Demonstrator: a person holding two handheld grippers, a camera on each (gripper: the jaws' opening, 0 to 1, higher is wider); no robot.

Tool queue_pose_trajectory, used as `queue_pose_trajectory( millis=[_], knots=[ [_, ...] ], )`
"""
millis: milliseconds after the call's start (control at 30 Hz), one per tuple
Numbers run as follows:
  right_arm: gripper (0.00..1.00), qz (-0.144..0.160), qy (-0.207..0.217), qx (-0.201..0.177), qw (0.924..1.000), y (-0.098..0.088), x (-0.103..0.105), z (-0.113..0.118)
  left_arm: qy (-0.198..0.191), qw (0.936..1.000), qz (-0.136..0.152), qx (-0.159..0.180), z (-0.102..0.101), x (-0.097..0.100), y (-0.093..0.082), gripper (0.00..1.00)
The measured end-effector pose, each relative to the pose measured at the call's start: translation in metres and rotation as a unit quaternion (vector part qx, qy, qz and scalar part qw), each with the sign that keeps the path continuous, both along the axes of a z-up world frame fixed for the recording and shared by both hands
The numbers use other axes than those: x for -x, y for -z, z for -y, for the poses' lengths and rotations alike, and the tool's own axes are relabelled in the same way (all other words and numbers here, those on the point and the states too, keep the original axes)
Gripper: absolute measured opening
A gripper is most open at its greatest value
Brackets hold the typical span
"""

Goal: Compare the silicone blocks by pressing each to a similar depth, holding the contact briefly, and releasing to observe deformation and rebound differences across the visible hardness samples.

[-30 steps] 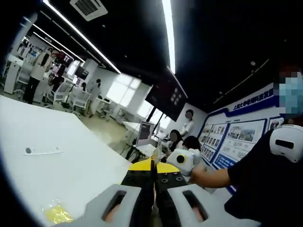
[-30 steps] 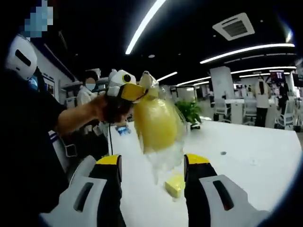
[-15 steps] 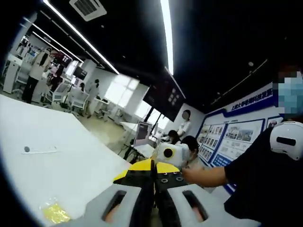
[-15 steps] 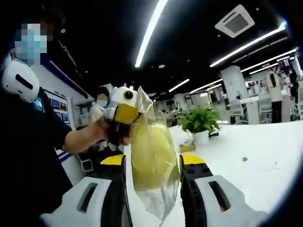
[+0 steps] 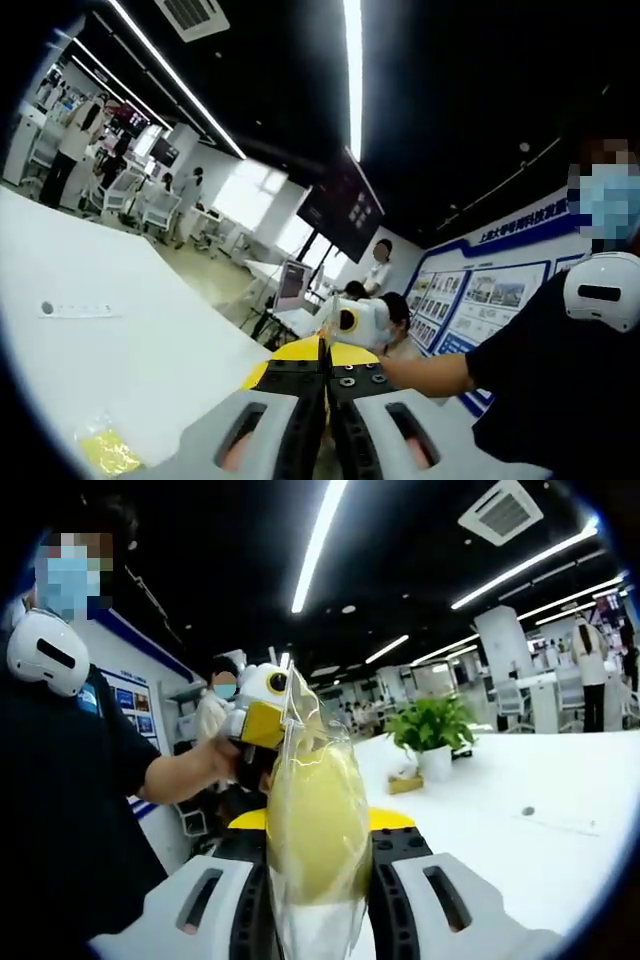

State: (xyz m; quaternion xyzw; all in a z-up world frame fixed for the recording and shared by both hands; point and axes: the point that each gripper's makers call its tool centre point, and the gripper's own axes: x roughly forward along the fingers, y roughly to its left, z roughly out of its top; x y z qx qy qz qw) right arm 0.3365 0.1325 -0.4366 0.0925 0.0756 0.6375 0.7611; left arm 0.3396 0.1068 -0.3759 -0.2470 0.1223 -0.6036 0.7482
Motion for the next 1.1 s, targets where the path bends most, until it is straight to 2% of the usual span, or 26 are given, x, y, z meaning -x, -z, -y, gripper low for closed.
queue_pose_trajectory(
  millis=[200,233,400,533,733,1100],
  knots=[
    [0.19,-0.011,0.002,0.022,0.9997,0.008,-0.004,-0.001,-0.003,1.0000,0.001,-0.010,-0.002,-0.005,0.008,0.00],
    [0.18,-0.020,0.000,0.025,0.9995,0.010,-0.005,-0.001,-0.003,0.9999,0.001,-0.012,-0.002,-0.006,0.009,0.00],
    [0.15,-0.024,-0.006,0.032,0.9992,0.014,-0.005,-0.003,-0.002,0.9998,0.000,-0.019,-0.004,-0.007,0.012,0.00],
    [0.13,-0.045,-0.010,0.044,0.9980,0.018,-0.006,-0.003,-0.006,0.9996,-0.001,-0.026,-0.005,-0.011,0.016,0.00],
    [0.11,-0.029,-0.010,0.054,0.9981,0.019,-0.009,0.000,-0.004,0.9996,-0.001,-0.028,-0.003,-0.012,0.017,0.00],
    [0.10,-0.021,-0.018,0.063,0.9976,0.026,-0.009,0.002,-0.006,0.9990,0.002,-0.044,-0.002,-0.013,0.022,0.00]
  ],
)
